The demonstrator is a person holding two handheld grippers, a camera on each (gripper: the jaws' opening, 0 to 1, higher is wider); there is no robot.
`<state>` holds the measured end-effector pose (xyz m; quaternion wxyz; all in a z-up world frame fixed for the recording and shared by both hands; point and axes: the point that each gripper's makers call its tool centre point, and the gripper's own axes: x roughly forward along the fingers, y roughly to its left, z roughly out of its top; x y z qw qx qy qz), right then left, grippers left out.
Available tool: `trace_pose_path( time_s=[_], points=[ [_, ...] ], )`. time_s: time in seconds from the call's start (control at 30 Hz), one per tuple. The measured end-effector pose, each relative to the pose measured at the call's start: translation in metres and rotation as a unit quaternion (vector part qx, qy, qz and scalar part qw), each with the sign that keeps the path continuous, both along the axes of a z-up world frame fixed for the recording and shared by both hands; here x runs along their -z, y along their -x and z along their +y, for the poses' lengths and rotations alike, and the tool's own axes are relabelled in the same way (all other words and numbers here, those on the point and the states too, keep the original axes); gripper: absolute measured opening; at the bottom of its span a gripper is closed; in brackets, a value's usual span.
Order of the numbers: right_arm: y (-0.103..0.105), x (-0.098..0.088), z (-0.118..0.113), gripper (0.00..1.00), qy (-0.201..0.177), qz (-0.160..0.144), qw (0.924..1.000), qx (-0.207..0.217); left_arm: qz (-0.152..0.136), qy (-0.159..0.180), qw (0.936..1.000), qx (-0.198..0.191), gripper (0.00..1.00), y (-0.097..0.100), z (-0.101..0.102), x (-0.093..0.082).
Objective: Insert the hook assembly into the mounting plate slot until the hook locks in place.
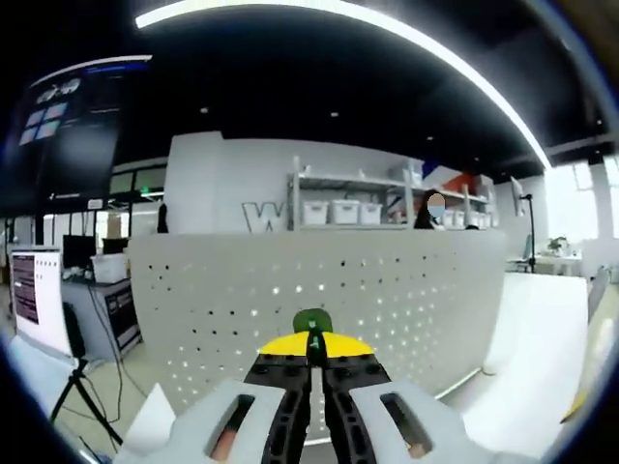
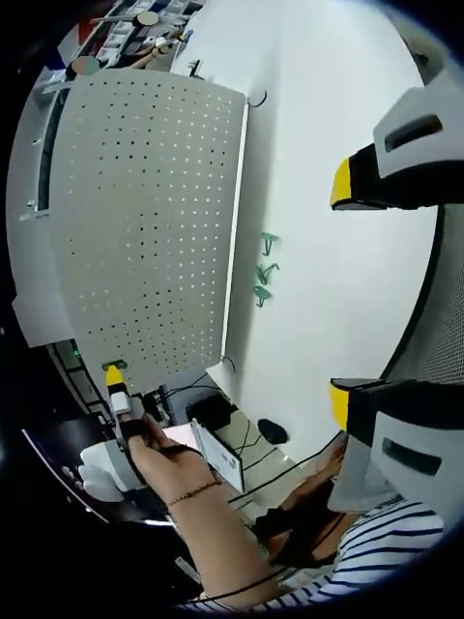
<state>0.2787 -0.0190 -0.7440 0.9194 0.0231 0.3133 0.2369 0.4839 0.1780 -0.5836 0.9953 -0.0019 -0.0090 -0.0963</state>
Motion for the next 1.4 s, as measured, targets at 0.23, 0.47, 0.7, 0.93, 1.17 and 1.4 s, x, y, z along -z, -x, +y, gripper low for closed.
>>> trace_pose_path(
  time_s=[0.23,0.47,0.7,0.93,1.17,1.4],
  points=[
    [0.0,0.001,-0.002,0.67,-0.003,0.002,1.0,0.004,-0.018,-0.009,0.9998,-0.001,0.02,-0.023,-0.005,-0.014],
    [-0.001,0.001,-0.008,0.66,-0.007,0.002,0.9999,0.013,-0.021,-0.016,0.9996,-0.004,0.02,-0.038,-0.007,-0.013],
    [0.002,0.007,-0.015,0.66,-0.004,0.011,0.9997,0.022,-0.023,-0.008,0.9996,-0.014,0.02,-0.047,-0.009,-0.013],
    [0.003,0.009,-0.017,0.66,-0.005,0.015,0.9995,0.027,-0.022,-0.004,0.9993,-0.03,0.02,-0.065,-0.004,-0.016],
    [0.005,0.012,-0.019,0.66,-0.007,0.021,0.9993,0.03,-0.033,-0.003,0.9986,-0.042,0.02,-0.078,0.001,-0.023],
    [0.002,0.013,-0.019,0.66,-0.011,0.025,0.9991,0.032,-0.044,-0.006,0.9979,-0.046,0.02,-0.085,0.002,-0.027]
  ],
)
